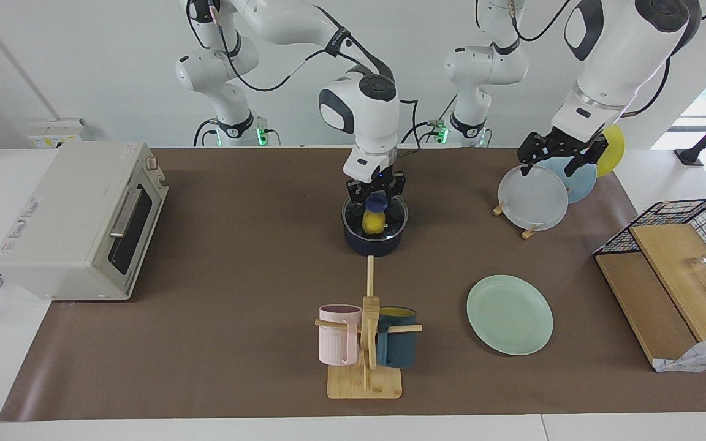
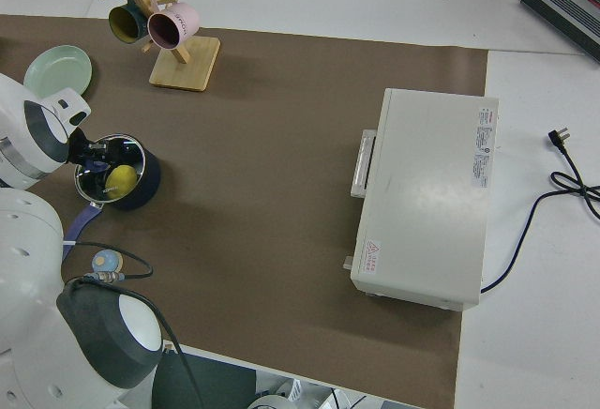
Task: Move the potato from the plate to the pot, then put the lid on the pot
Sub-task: 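Lower the glass lid onto the pot with the right gripper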
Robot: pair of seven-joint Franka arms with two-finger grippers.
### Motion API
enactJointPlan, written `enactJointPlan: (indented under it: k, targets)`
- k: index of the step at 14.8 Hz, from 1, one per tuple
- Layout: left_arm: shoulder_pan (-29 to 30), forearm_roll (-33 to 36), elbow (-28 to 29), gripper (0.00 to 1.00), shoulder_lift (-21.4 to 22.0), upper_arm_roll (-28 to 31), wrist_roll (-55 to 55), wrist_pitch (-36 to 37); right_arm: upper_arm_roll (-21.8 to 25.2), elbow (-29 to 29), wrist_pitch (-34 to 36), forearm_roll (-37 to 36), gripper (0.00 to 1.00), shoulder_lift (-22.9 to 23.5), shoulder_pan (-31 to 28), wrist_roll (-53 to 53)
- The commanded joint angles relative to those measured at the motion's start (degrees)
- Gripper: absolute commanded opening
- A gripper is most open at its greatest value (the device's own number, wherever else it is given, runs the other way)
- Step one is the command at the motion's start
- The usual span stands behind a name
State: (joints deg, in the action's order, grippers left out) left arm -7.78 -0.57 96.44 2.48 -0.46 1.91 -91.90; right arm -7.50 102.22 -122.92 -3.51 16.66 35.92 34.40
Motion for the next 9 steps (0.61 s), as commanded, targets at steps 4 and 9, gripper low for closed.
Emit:
enactJointPlan:
  k: [4, 9]
  targets:
    - [1.46, -0.04, 0.77, 1.00, 1.21, -1.30, 0.55, 0.41, -0.06, 3.95, -3.03, -1.94, 0.00, -1.19, 0.47, 1.55]
    - [1.54, -0.04, 0.94, 1.00, 1.21, -1.13, 0.46, 0.06, -0.06, 4.39, -4.08, -1.77, 0.09, -1.11, -0.06, 1.37]
